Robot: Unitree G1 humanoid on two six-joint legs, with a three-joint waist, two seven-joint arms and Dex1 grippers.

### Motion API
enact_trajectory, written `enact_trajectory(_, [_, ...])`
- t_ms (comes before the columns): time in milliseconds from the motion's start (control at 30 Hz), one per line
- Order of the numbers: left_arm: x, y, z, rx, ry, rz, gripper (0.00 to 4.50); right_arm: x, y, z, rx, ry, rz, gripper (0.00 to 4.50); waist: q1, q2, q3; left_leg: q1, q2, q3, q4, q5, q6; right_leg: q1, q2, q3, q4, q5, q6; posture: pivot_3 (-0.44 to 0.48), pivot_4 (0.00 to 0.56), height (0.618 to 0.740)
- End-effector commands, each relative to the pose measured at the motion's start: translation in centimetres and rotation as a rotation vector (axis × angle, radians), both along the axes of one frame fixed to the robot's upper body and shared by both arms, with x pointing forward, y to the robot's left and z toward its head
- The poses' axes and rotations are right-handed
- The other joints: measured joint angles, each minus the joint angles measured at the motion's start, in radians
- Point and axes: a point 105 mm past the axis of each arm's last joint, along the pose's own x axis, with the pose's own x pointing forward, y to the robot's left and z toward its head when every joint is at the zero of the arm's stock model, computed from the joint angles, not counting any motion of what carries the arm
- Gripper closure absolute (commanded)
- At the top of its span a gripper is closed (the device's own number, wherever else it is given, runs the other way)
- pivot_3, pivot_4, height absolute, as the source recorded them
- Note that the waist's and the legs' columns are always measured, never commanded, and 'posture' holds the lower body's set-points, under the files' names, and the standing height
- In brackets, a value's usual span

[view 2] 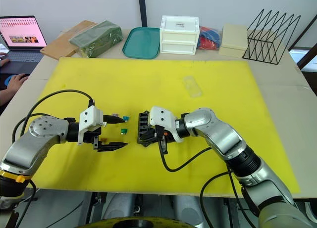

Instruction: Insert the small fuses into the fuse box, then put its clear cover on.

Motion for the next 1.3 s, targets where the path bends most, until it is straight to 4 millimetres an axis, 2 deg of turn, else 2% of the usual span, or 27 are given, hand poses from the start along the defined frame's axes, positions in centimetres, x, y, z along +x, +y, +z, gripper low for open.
enact_trajectory(33, [0.1,0.0,0.7,-0.008,-0.037,-0.002,0.00,0.5,-0.5,0.5,0.000,0.012,-0.032,4.47,0.001,0.000,0.000,0.000,0.000,0.000,0.000,0.000,0.000,0.000,0.000,0.000,0.000,0.000,0.000,0.000,0.150,0.740])
enact_trajectory(233, [0.2,0.0,0.7,-0.008,-0.039,-0.003,0.00,-0.1,-0.4,3.6,0.118,0.082,-0.002,4.47,0.001,0.000,0.000,0.000,0.000,0.000,0.000,0.000,0.000,0.000,0.000,0.000,0.000,0.000,0.000,0.000,0.150,0.740])
enact_trajectory(367, [0.3,0.0,0.7,-0.008,-0.040,-0.003,0.00,0.0,-0.8,4.6,0.151,0.105,-0.012,4.47,0.001,0.000,0.000,0.000,0.000,0.000,0.000,0.000,0.000,0.000,0.000,0.000,0.000,0.000,0.000,0.000,0.150,0.740])
enact_trajectory(500, [0.3,0.0,0.6,-0.008,-0.039,-0.003,0.00,0.1,-1.3,4.4,0.137,0.102,-0.027,4.47,0.001,0.000,0.000,0.000,0.000,0.000,0.000,0.000,0.000,0.000,0.000,0.000,0.000,0.000,0.000,0.000,0.150,0.740])
enact_trajectory(567, [0.3,0.0,0.6,-0.008,-0.039,-0.004,0.00,0.0,-1.6,3.4,0.100,0.091,-0.026,4.47,0.001,0.000,0.000,-0.001,0.000,0.000,0.000,0.000,0.000,0.000,0.000,0.000,0.000,0.000,0.000,0.000,0.150,0.740])
enact_trajectory(667, [0.4,0.0,0.7,-0.008,-0.038,-0.006,0.00,-0.4,-1.5,2.6,0.080,0.088,-0.016,3.88,0.001,0.000,0.000,-0.001,0.000,0.000,0.000,0.000,0.000,0.000,0.000,0.000,0.000,0.000,0.000,0.000,0.150,0.740])
enact_trajectory(733, [0.4,0.0,0.7,-0.008,-0.038,-0.007,0.00,-0.6,-1.3,2.2,0.065,0.077,-0.008,3.24,-0.001,0.000,0.000,-0.001,0.000,0.000,0.000,0.000,0.000,0.000,0.000,0.000,0.000,0.000,0.000,0.000,0.150,0.740])
enact_trajectory(1067, [0.1,-0.1,0.9,-0.013,-0.037,-0.017,0.00,-0.6,-1.3,2.3,0.059,0.045,-0.005,3.24,0.000,0.000,0.000,-0.001,0.000,0.000,0.000,0.000,0.000,0.000,0.000,0.000,0.000,0.000,0.000,0.000,0.150,0.740])
enact_trajectory(1300, [0.1,-0.3,0.9,-0.016,-0.039,-0.018,0.00,-0.2,-1.0,1.0,0.016,0.023,-0.018,3.24,0.000,0.000,0.000,-0.001,0.000,0.000,0.000,0.000,0.000,0.000,0.000,0.000,0.000,0.000,0.000,0.000,0.150,0.740])
